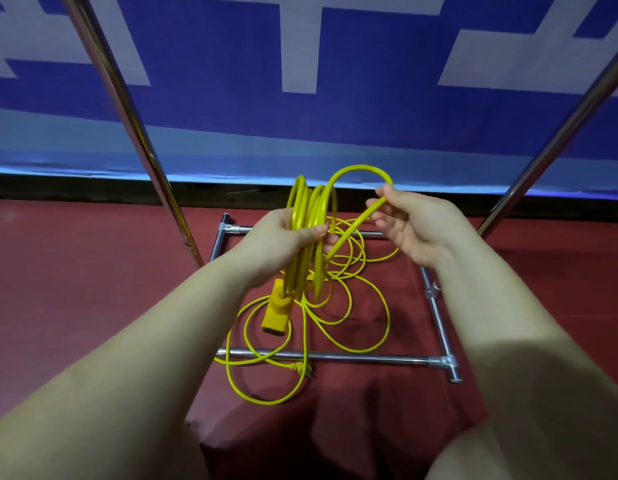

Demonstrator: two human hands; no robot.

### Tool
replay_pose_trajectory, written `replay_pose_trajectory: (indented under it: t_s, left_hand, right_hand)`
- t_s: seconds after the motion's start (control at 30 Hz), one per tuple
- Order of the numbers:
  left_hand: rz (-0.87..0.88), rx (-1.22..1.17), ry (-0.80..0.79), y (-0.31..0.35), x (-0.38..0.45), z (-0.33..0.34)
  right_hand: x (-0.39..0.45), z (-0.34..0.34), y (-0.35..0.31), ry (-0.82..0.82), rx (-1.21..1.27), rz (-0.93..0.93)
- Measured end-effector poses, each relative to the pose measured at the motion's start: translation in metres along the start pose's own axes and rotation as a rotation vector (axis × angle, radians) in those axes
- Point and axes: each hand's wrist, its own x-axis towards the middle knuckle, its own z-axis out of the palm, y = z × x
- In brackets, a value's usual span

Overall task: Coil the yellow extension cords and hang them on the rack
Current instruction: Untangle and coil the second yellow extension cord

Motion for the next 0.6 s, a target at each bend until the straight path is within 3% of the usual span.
replay_pose_trajectory:
  t_s: [0.2,0.3,0.43,0.53,0.6]
  left_hand:
    - [-0.005,0.041,-0.076,-0.004,-0.002,0.01]
    - [-0.013,-0.048,-0.166,-0.005,-0.004,0.018]
    - [0.002,-0.109,-0.141,-0.006,-0.004,0.025]
    - [0.008,-0.141,-0.068,-0.003,-0.002,0.024]
    - [-0.001,-0.218,0.004,0.0,0.0,0.021]
  right_hand:
    - [0.005,0.004,0.006,0.091,0.214,0.049]
    - [0.007,0.004,0.006,0.127,0.316,0.069]
    - [0.008,0.003,0.007,0.143,0.359,0.071]
    - [0.008,0.0,0.003,0.086,0.227,-0.026]
    - [0.008,0.0,0.006,-0.027,-0.123,-0.054]
